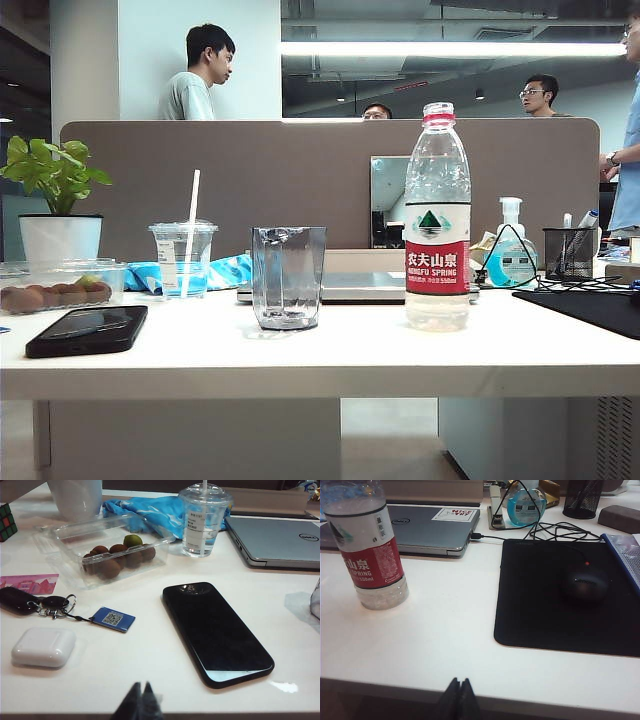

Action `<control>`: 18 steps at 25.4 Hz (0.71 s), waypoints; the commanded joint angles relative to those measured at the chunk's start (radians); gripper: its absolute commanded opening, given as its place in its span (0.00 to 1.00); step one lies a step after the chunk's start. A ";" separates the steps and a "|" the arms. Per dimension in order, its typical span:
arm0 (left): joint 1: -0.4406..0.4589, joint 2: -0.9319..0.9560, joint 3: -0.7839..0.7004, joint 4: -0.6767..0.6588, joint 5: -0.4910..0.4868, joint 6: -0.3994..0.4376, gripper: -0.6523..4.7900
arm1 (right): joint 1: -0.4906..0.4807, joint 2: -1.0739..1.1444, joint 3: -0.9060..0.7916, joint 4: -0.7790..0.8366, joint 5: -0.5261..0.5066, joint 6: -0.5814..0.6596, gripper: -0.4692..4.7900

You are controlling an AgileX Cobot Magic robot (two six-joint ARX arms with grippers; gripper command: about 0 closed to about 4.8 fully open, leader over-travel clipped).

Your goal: Pick up the mineral water bottle on the table and pour water into the mug until it's half full.

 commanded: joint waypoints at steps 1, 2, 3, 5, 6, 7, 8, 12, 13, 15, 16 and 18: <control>-0.001 0.001 0.005 -0.002 0.003 0.004 0.11 | 0.001 0.000 -0.006 0.010 0.003 -0.002 0.08; -0.001 0.001 0.005 -0.002 0.003 0.004 0.11 | 0.001 0.000 -0.006 0.010 0.003 -0.002 0.08; -0.001 0.001 0.007 -0.001 0.004 0.004 0.11 | 0.001 0.000 -0.006 0.010 0.003 -0.002 0.08; -0.001 0.001 0.007 0.003 0.003 0.004 0.11 | 0.001 0.000 -0.006 0.010 0.003 -0.002 0.08; -0.001 0.001 0.007 0.002 0.003 0.004 0.11 | 0.001 0.000 -0.006 0.010 0.004 -0.002 0.08; -0.001 0.001 0.007 0.002 0.003 0.004 0.11 | 0.001 0.000 -0.006 0.010 0.004 -0.002 0.08; -0.001 0.001 0.008 0.003 0.004 0.002 0.11 | 0.001 0.000 -0.006 0.011 0.003 -0.002 0.08; -0.002 0.001 0.051 0.060 0.022 -0.058 0.11 | 0.002 0.000 0.021 0.032 0.001 0.076 0.08; -0.002 0.001 0.097 0.095 0.043 -0.060 0.11 | 0.002 0.000 0.057 0.025 0.002 0.175 0.08; -0.002 0.001 0.156 0.130 0.066 -0.061 0.11 | 0.002 0.000 0.108 0.004 0.002 0.245 0.08; -0.002 0.002 0.217 0.143 0.103 -0.068 0.11 | 0.002 0.001 0.159 -0.008 -0.009 0.262 0.08; -0.002 0.019 0.273 0.129 0.184 -0.071 0.11 | 0.002 0.002 0.211 -0.004 -0.070 0.261 0.08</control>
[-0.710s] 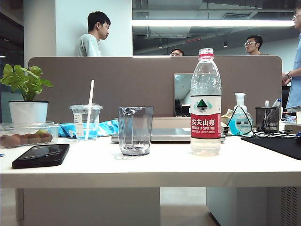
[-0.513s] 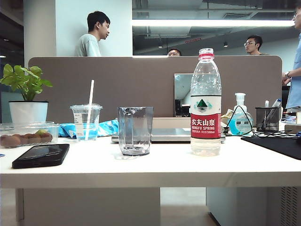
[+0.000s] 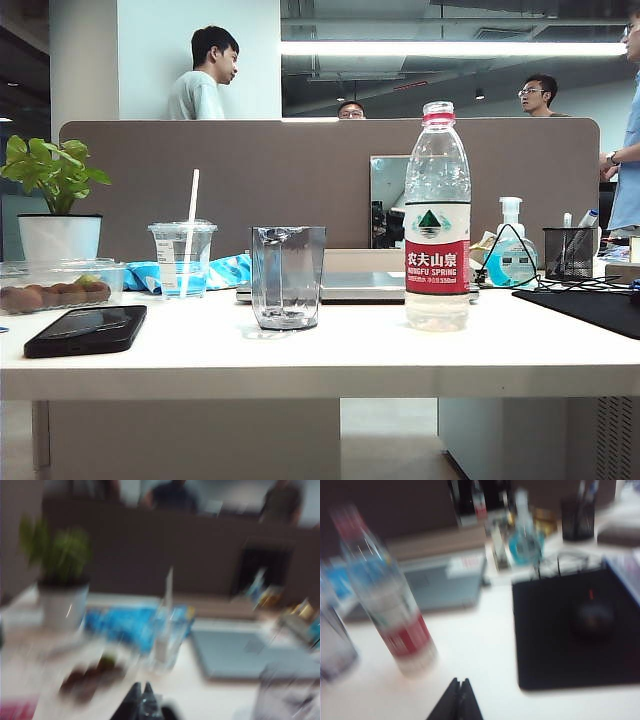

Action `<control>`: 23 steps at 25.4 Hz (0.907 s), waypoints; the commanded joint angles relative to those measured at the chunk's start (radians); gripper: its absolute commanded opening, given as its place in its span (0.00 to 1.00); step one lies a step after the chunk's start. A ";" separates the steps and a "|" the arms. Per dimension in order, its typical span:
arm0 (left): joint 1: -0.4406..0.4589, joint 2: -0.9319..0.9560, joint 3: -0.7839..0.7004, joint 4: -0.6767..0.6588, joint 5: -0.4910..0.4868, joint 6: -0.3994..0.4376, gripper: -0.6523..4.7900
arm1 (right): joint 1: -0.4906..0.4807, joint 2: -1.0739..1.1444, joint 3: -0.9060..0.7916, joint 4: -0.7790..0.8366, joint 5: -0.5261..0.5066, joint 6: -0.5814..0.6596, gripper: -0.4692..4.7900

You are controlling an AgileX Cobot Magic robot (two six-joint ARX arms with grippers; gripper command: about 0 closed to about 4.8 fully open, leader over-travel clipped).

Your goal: Pick up the mineral water bottle on the table and pour water into the mug until it's half full.

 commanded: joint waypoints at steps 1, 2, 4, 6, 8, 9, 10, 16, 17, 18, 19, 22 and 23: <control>-0.001 0.055 0.097 -0.022 0.219 -0.010 0.11 | 0.002 0.006 0.103 0.010 -0.118 0.021 0.08; -0.001 0.090 0.116 -0.029 0.288 -0.011 0.11 | 0.002 0.014 0.134 0.006 -0.150 0.021 0.08; -0.002 0.213 0.153 -0.054 0.443 -0.010 0.11 | 0.002 0.066 0.219 -0.033 -0.204 0.014 0.08; -0.002 0.315 0.179 -0.076 0.496 -0.010 0.11 | 0.002 0.154 0.292 -0.086 -0.256 -0.072 0.18; -0.003 0.386 0.190 -0.074 0.517 -0.005 0.11 | 0.003 0.267 0.341 -0.107 -0.300 -0.175 0.21; -0.013 0.410 0.190 -0.072 0.515 -0.005 0.11 | 0.003 0.332 0.355 -0.100 -0.303 -0.209 0.23; -0.025 0.422 0.190 -0.072 0.515 -0.005 0.11 | 0.004 0.377 0.356 -0.079 -0.303 -0.215 0.27; -0.314 0.462 0.190 -0.081 0.375 0.077 0.11 | 0.154 0.859 0.354 0.285 -0.229 -0.216 0.47; -0.340 0.463 0.190 -0.086 0.335 0.077 0.11 | 0.172 0.906 0.354 0.328 -0.206 -0.216 0.48; -0.366 0.462 0.190 -0.090 0.289 0.077 0.11 | 0.190 0.963 0.354 0.384 -0.179 -0.216 0.48; -0.383 0.462 0.190 -0.091 0.258 0.076 0.11 | 0.201 1.009 0.354 0.432 -0.166 -0.215 0.48; -0.417 0.462 0.190 -0.102 0.242 0.073 0.11 | 0.220 1.186 0.354 0.634 -0.155 -0.181 0.48; -0.417 0.462 0.190 -0.109 0.248 0.070 0.11 | 0.222 1.226 0.354 0.682 -0.148 -0.180 0.48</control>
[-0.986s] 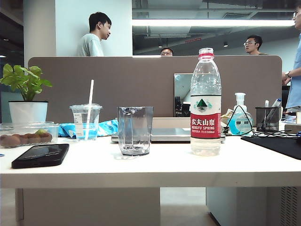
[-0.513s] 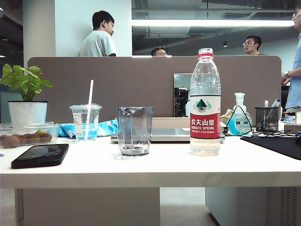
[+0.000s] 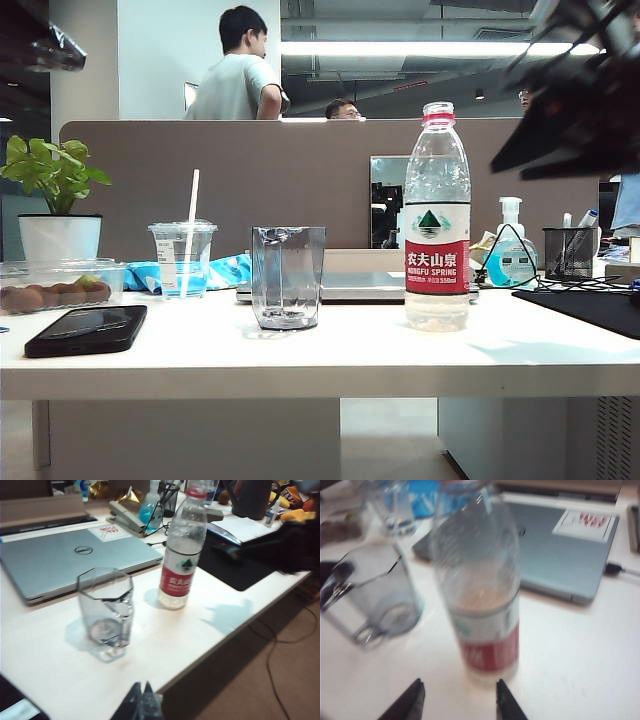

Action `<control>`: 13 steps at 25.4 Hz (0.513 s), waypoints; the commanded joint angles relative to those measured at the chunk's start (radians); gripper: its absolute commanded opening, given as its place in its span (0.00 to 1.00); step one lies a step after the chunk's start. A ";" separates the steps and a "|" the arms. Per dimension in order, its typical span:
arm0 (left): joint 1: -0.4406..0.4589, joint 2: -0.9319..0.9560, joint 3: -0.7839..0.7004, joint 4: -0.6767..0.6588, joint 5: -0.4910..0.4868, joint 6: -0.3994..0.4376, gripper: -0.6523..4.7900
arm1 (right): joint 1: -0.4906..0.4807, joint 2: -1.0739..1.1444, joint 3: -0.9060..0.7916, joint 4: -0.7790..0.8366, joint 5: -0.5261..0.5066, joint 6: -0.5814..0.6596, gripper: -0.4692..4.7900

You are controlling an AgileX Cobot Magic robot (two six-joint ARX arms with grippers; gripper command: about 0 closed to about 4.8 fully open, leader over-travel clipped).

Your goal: Pick up the mineral water bottle on the table and pour water into the mug until it's half full.

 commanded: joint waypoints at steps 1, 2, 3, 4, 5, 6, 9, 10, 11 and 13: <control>-0.004 -0.001 0.006 -0.032 0.024 -0.011 0.11 | 0.009 0.137 0.002 0.247 0.042 0.024 0.49; -0.004 -0.001 0.006 -0.044 0.024 -0.010 0.11 | 0.009 0.170 0.002 0.299 0.044 0.024 0.49; -0.004 -0.001 0.006 -0.061 0.024 -0.010 0.11 | 0.009 0.220 0.002 0.375 0.044 0.024 0.54; -0.004 -0.001 0.006 -0.071 0.023 -0.010 0.11 | 0.009 0.249 0.002 0.412 0.043 0.024 0.65; -0.004 -0.001 0.006 -0.077 0.023 -0.010 0.11 | 0.010 0.283 0.002 0.448 0.039 0.040 0.80; -0.004 -0.001 0.006 -0.078 0.023 -0.010 0.11 | 0.010 0.318 0.002 0.470 0.036 0.049 0.88; -0.004 -0.001 0.006 -0.078 0.023 -0.010 0.11 | 0.011 0.383 0.002 0.527 0.024 0.049 0.99; -0.004 -0.001 0.006 -0.078 0.023 -0.010 0.11 | 0.011 0.399 0.002 0.554 0.013 0.049 1.00; -0.004 -0.001 0.006 -0.078 0.022 -0.009 0.11 | 0.011 0.438 0.003 0.616 -0.008 0.049 1.00; -0.004 -0.001 0.006 -0.080 0.023 -0.008 0.11 | 0.017 0.494 0.004 0.692 -0.006 0.049 1.00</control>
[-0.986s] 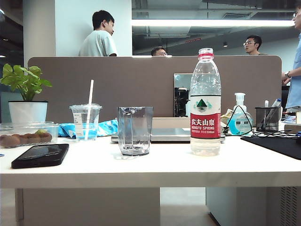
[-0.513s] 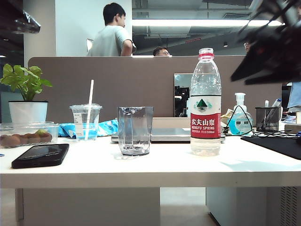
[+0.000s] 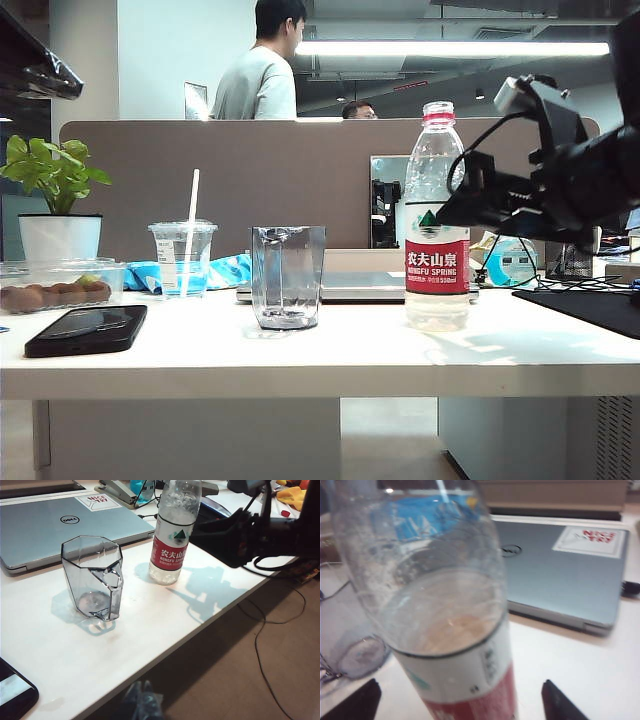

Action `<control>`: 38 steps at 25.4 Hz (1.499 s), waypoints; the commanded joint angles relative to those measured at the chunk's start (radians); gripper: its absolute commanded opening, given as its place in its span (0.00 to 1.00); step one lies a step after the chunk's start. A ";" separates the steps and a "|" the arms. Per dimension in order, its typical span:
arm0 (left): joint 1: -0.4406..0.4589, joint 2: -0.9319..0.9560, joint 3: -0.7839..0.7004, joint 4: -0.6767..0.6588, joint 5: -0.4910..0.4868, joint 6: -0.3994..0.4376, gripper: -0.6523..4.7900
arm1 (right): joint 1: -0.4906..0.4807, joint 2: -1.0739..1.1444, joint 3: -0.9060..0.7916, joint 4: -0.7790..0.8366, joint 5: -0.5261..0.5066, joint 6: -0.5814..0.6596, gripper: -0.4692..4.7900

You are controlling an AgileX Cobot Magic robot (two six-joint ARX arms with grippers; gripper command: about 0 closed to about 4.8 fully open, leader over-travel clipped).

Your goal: Pick up the mineral water bottle on the table and pour water into the mug until it's half full.

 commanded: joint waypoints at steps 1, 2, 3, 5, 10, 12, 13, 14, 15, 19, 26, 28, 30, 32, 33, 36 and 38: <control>0.001 -0.001 0.006 0.006 0.003 0.001 0.11 | 0.010 0.082 0.007 0.168 -0.012 0.001 1.00; 0.001 -0.001 0.006 0.005 0.004 0.001 0.11 | 0.013 0.100 0.010 0.191 -0.012 0.001 1.00; 0.001 -0.001 0.006 -0.003 0.004 0.001 0.11 | 0.014 0.137 0.013 0.240 -0.012 0.001 1.00; 0.001 -0.001 0.006 -0.010 0.004 0.001 0.11 | 0.017 0.172 0.016 0.286 -0.012 0.001 1.00; 0.001 -0.001 0.006 -0.019 0.003 0.001 0.11 | 0.025 0.258 0.081 0.315 -0.033 0.001 1.00; 0.001 -0.001 0.006 -0.028 0.003 0.001 0.11 | 0.026 0.286 0.112 0.314 -0.031 0.002 1.00; 0.001 -0.001 0.006 -0.032 0.003 0.001 0.11 | 0.026 0.300 0.127 0.315 -0.031 0.002 1.00; 0.001 -0.001 0.006 -0.034 0.003 0.001 0.11 | 0.026 0.311 0.137 0.314 -0.031 0.002 1.00; 0.001 -0.001 0.006 -0.032 0.003 0.001 0.11 | 0.026 0.325 0.152 0.314 -0.032 0.002 1.00; 0.001 -0.001 0.006 -0.033 0.003 0.001 0.11 | 0.026 0.380 0.206 0.312 -0.032 0.046 0.99; 0.001 -0.002 0.006 -0.032 0.003 0.001 0.11 | 0.026 0.367 0.223 0.299 -0.072 -0.038 0.59; 0.001 -0.002 0.006 -0.032 0.003 0.001 0.11 | 0.026 0.319 0.223 0.216 -0.072 -0.157 0.59; 0.001 -0.002 0.006 -0.032 0.003 0.001 0.11 | 0.026 0.245 0.231 0.079 -0.048 -0.277 0.59; 0.001 -0.002 0.006 -0.032 0.003 0.001 0.11 | 0.027 0.180 0.280 -0.105 -0.041 -0.428 0.59; 0.001 -0.002 0.006 -0.032 0.003 0.001 0.11 | 0.035 0.157 0.322 -0.206 -0.003 -0.520 0.59; 0.001 -0.003 0.006 -0.033 0.003 0.001 0.11 | 0.071 0.138 0.449 -0.423 0.123 -0.709 0.59; 0.001 -0.003 0.006 -0.032 0.002 0.001 0.11 | 0.101 0.141 0.540 -0.563 0.192 -0.805 0.59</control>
